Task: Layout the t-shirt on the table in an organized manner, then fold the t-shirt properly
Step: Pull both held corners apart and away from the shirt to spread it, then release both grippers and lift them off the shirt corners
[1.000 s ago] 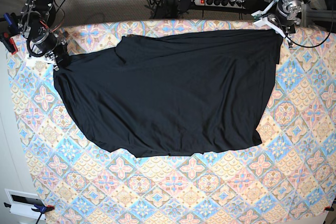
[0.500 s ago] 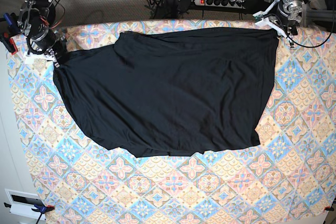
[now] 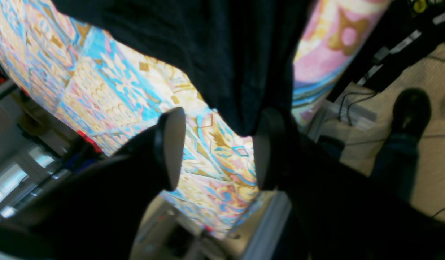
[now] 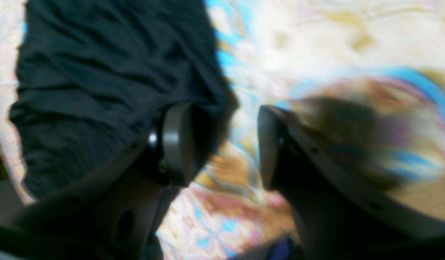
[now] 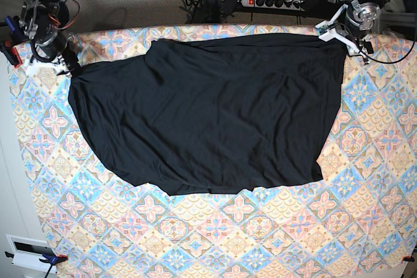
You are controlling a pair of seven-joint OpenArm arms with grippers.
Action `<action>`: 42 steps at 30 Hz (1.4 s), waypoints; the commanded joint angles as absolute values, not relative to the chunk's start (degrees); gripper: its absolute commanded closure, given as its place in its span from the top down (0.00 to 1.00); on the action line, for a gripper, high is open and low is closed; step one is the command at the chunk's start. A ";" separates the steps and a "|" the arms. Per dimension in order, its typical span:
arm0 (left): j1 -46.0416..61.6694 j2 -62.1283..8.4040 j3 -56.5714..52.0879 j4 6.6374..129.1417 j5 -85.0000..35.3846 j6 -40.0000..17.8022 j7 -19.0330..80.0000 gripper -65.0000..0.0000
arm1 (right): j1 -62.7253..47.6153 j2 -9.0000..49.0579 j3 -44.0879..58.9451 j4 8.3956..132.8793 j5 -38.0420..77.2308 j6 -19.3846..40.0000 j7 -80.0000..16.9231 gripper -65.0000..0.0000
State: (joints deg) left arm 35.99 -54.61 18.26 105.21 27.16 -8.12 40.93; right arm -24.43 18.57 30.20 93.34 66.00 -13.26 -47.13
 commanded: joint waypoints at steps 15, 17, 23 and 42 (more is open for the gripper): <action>35.82 -55.60 11.03 105.80 10.07 -8.04 37.05 0.50 | -26.07 19.82 38.29 98.68 66.51 -12.70 -46.20 0.44; 35.82 -55.60 11.03 105.80 9.19 -8.04 37.05 0.50 | -26.07 19.82 38.29 98.68 66.51 -12.70 -46.20 0.44; 36.18 -55.52 11.30 105.89 8.75 -8.13 37.05 0.50 | -25.89 19.82 38.29 98.68 66.51 -12.70 -46.20 0.44; 40.57 -55.60 6.64 115.56 8.75 -8.22 37.14 0.69 | -27.38 19.82 38.37 100.26 66.51 -12.70 -46.20 0.44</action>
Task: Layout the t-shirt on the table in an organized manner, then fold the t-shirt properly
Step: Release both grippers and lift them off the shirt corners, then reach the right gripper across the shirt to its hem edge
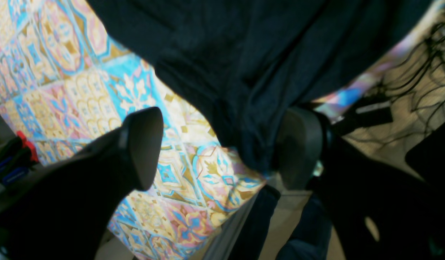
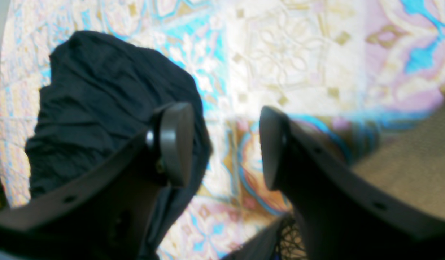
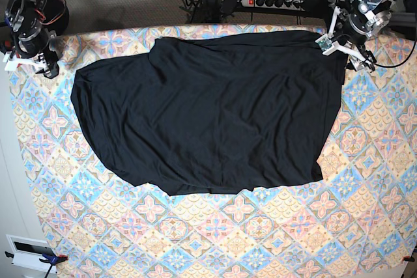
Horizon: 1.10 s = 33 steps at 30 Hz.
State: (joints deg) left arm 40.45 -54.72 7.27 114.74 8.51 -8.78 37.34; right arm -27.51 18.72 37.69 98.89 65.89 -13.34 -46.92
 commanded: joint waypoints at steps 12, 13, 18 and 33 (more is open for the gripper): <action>39.52 -47.96 1.19 116.62 8.66 -10.15 34.95 0.69 | -29.49 19.74 46.11 107.56 66.42 -12.70 -46.20 0.44; 38.55 -46.20 0.31 116.62 8.66 -11.30 34.51 0.69 | -29.49 19.74 46.37 107.56 66.42 -12.70 -46.20 0.44; 34.86 -37.05 -7.08 116.62 8.66 -17.27 34.33 0.69 | -27.03 20.00 46.20 107.65 66.42 -12.70 -46.20 0.44; 20.53 -19.65 -26.86 116.09 -13.67 -22.02 48.75 0.69 | -17.80 19.91 34.15 107.12 64.84 -12.70 -45.67 0.44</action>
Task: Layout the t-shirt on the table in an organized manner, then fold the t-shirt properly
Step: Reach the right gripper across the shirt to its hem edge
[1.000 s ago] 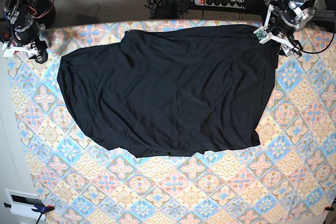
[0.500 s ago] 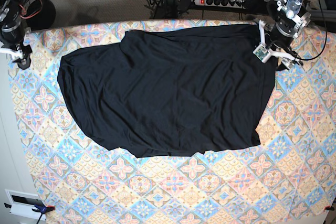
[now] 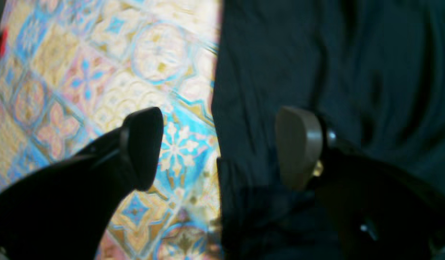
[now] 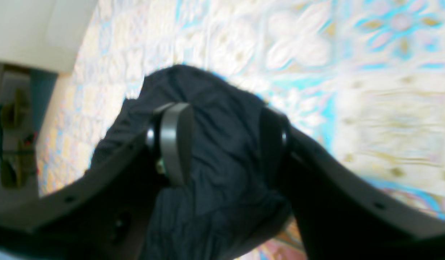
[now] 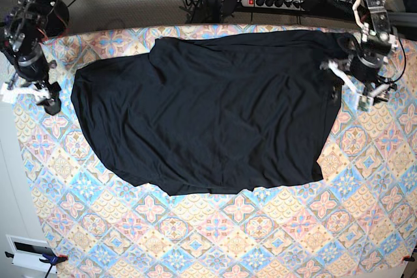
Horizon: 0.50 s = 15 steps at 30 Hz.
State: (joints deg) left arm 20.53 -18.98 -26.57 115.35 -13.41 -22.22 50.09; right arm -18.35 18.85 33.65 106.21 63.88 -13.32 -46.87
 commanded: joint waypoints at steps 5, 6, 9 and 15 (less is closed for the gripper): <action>14.64 -15.43 -33.27 116.09 -24.48 -22.02 60.35 0.69 | -13.32 19.74 23.52 107.56 52.53 -12.70 -45.67 0.44; 13.67 -14.73 -33.80 116.00 -25.63 -22.02 61.32 0.69 | -12.00 19.74 20.97 107.56 50.42 -12.70 -45.67 0.44; 11.03 -13.05 -33.98 114.51 -27.21 -22.02 62.73 0.69 | -9.01 18.24 14.20 107.65 44.88 -12.70 -45.67 0.44; 9.36 -9.89 -33.98 113.98 -27.30 -22.02 64.75 0.69 | -4.00 14.81 2.59 107.47 30.90 -12.62 -46.02 0.45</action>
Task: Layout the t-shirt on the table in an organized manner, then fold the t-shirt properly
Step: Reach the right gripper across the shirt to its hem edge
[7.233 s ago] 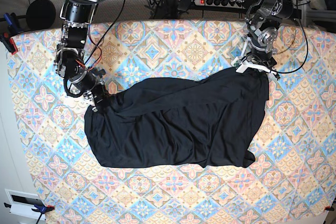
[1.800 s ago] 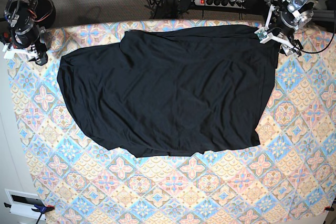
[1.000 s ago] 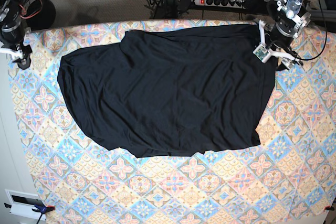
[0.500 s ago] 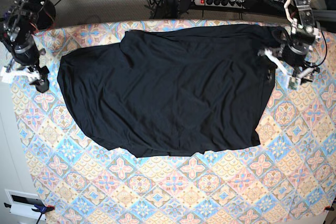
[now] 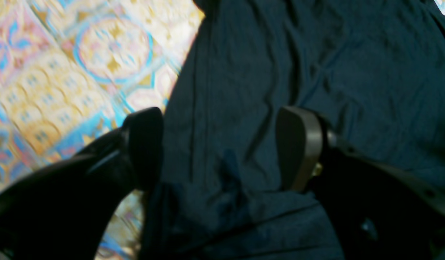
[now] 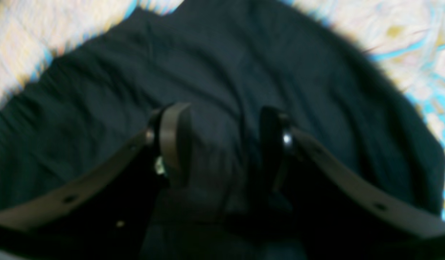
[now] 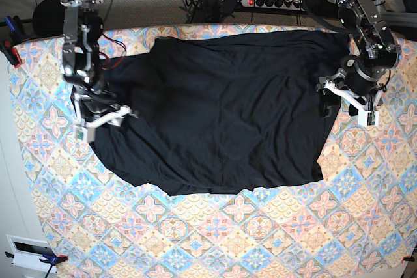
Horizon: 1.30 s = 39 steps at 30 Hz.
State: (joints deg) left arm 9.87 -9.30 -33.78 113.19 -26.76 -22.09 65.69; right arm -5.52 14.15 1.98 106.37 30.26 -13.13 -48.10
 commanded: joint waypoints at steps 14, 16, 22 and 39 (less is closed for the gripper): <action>12.44 -9.63 -34.07 110.37 -27.30 -22.11 64.57 0.69 | 22.99 8.75 -18.86 86.64 14.73 -10.15 -45.76 0.55; 12.97 -9.63 -34.07 110.02 -27.47 -22.11 64.48 0.69 | 26.95 6.99 -19.56 81.63 14.64 -6.90 -45.49 0.55; 14.81 -9.45 -34.07 110.02 -27.47 -22.11 64.48 0.69 | 37.14 -0.31 -20.97 62.99 14.55 -3.91 -39.96 0.55; 17.19 -9.27 -34.07 110.29 -27.65 -22.11 64.57 0.69 | 50.59 -8.66 -31.34 20.70 14.20 -10.68 -9.71 0.55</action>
